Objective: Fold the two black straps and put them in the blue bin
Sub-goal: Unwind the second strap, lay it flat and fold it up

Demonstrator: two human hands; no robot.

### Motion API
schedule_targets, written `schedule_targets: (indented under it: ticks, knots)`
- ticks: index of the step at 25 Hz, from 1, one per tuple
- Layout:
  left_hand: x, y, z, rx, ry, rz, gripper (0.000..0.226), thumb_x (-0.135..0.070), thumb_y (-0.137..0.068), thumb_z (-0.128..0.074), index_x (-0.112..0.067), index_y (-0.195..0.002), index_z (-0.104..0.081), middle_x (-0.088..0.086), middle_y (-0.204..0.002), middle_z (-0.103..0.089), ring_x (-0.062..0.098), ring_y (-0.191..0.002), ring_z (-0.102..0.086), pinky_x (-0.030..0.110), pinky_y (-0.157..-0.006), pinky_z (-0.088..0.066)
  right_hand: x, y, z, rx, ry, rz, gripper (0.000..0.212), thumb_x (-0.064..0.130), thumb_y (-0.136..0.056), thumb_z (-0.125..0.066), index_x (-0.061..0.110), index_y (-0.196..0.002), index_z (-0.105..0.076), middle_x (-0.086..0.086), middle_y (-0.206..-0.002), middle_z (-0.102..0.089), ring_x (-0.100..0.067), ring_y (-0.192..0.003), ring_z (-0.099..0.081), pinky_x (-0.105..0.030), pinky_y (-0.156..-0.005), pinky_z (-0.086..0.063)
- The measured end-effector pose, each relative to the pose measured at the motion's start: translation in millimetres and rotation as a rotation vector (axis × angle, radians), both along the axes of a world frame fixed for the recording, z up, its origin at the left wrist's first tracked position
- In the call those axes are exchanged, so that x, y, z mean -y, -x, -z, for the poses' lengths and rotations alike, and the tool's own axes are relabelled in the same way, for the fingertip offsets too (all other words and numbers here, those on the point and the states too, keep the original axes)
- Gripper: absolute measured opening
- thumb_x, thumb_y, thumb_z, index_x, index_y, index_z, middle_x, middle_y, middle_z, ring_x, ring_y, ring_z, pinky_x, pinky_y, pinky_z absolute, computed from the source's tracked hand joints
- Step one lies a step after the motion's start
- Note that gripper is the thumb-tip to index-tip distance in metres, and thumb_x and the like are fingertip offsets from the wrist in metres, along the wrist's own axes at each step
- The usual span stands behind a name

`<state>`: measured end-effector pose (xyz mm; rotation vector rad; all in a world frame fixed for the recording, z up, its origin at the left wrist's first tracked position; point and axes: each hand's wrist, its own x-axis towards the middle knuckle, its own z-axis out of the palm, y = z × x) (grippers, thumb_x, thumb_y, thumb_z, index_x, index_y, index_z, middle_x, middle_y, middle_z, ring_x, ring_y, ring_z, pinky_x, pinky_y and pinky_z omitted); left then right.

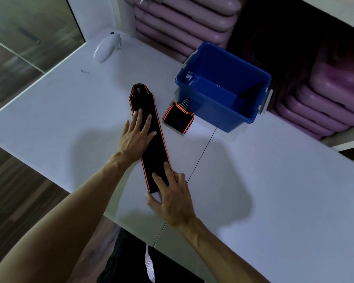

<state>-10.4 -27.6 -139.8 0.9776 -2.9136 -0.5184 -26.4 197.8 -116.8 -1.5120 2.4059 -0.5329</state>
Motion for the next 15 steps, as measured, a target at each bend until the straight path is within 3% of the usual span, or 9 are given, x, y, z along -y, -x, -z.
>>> schedule_targets:
  ticks: [3,5,7,10,12,15]
  knots:
    - [-6.8,-7.3,-13.9,-0.100,0.100,-0.018,0.053,-0.039,-0.099,-0.042,-0.011,-0.144,-0.037,0.021,-0.153,-0.028,0.038,-0.142,-0.026,0.048,-0.112,-0.028,-12.0,20.7,-6.0,0.094,0.015,-0.138,0.059,0.034,-0.086,-0.060,0.022,-0.142,-0.048,-0.015,-0.156,-0.025,-0.030,-0.110,-0.043,-0.037,-0.089,-0.049]
    - [-30.2,-30.6,-29.0,-0.271,0.182,0.026,0.036,-0.029,-0.098,-0.049,-0.009,-0.128,-0.055,0.018,-0.132,-0.049,0.034,-0.118,-0.047,0.046,-0.097,-0.043,-13.3,30.4,-7.6,0.047,0.021,-0.210,0.063,0.014,-0.082,-0.060,0.021,-0.142,-0.046,-0.013,-0.148,-0.029,-0.032,-0.101,-0.044,-0.039,-0.079,-0.051]
    - [-66.0,-72.0,-35.8,-0.388,0.157,0.120,0.024,-0.019,-0.094,-0.055,-0.008,-0.114,-0.063,0.014,-0.117,-0.055,0.031,-0.102,-0.054,0.042,-0.086,-0.047,-11.0,34.9,-2.3,-0.034,0.027,-0.234,0.065,0.003,-0.081,-0.063,0.022,-0.141,-0.048,-0.012,-0.138,-0.040,-0.032,-0.095,-0.044,-0.042,-0.071,-0.052]
    - [-111.4,-124.6,-27.1,-0.314,0.069,0.297,0.031,-0.025,-0.091,-0.062,-0.008,-0.117,-0.064,0.011,-0.124,-0.059,0.028,-0.113,-0.057,0.038,-0.092,-0.048,-10.1,40.1,7.1,-0.101,0.033,-0.248,0.067,0.001,-0.083,-0.068,0.025,-0.142,-0.048,-0.011,-0.134,-0.049,-0.032,-0.095,-0.048,-0.042,-0.070,-0.051]
    - [-122.3,-130.4,-16.2,-0.249,0.063,0.335,0.037,-0.034,-0.094,-0.055,-0.009,-0.121,-0.062,0.010,-0.128,-0.061,0.025,-0.118,-0.057,0.035,-0.096,-0.048,-10.6,44.6,7.2,-0.097,0.040,-0.284,0.064,0.004,-0.087,-0.065,0.026,-0.144,-0.046,-0.012,-0.135,-0.049,-0.033,-0.100,-0.050,-0.043,-0.073,-0.051]
    - [-118.4,-114.6,-14.9,-0.247,0.129,0.295,0.035,-0.027,-0.096,-0.046,-0.007,-0.119,-0.063,0.010,-0.117,-0.065,0.026,-0.107,-0.063,0.031,-0.091,-0.048,-12.4,53.8,-0.1,-0.052,0.058,-0.331,0.057,0.012,-0.090,-0.062,0.019,-0.144,-0.045,-0.011,-0.136,-0.051,-0.033,-0.107,-0.050,-0.044,-0.079,-0.051]
